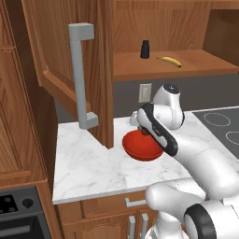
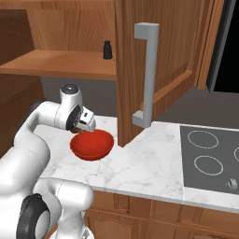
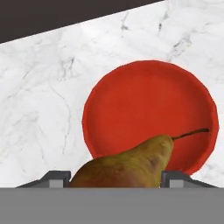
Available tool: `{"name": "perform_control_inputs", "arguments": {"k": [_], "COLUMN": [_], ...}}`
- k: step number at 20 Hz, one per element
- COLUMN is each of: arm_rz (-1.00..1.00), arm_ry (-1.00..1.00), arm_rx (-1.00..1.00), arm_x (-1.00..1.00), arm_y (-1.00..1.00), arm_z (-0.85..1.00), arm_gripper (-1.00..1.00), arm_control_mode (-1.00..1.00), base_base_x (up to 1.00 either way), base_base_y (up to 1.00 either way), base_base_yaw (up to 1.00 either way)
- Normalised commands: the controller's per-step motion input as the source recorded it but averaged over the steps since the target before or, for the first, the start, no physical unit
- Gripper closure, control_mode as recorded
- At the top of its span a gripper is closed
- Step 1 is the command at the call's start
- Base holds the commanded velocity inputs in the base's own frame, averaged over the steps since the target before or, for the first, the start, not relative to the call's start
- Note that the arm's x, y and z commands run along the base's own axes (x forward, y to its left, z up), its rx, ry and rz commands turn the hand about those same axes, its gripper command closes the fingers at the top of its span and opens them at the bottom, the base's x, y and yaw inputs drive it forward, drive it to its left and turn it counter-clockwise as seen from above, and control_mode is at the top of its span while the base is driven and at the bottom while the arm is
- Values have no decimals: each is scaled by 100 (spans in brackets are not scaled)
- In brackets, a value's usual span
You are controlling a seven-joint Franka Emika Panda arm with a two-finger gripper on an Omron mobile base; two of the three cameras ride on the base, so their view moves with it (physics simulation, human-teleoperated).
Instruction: Open the cabinet. Pick the pear and banana from the cabinet and place them into the bowl. Then close the cabinet.
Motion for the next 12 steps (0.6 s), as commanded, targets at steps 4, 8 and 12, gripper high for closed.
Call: {"name": "perform_control_inputs", "arguments": {"k": [4,8,12], "arm_rz": [1,1,3], "arm_ry": [5,4,6], "arm_rx": [-1,-3,-9], "arm_x": [69,58,26], "arm_y": [-13,-10,-1], "arm_z": [-46,-52,-69], "arm_gripper": [100,100,100], "arm_control_mode": [-100,-100,-100], "base_base_x": [0,0,0], "base_base_y": [0,0,0], "base_base_yaw": [0,0,0]}}
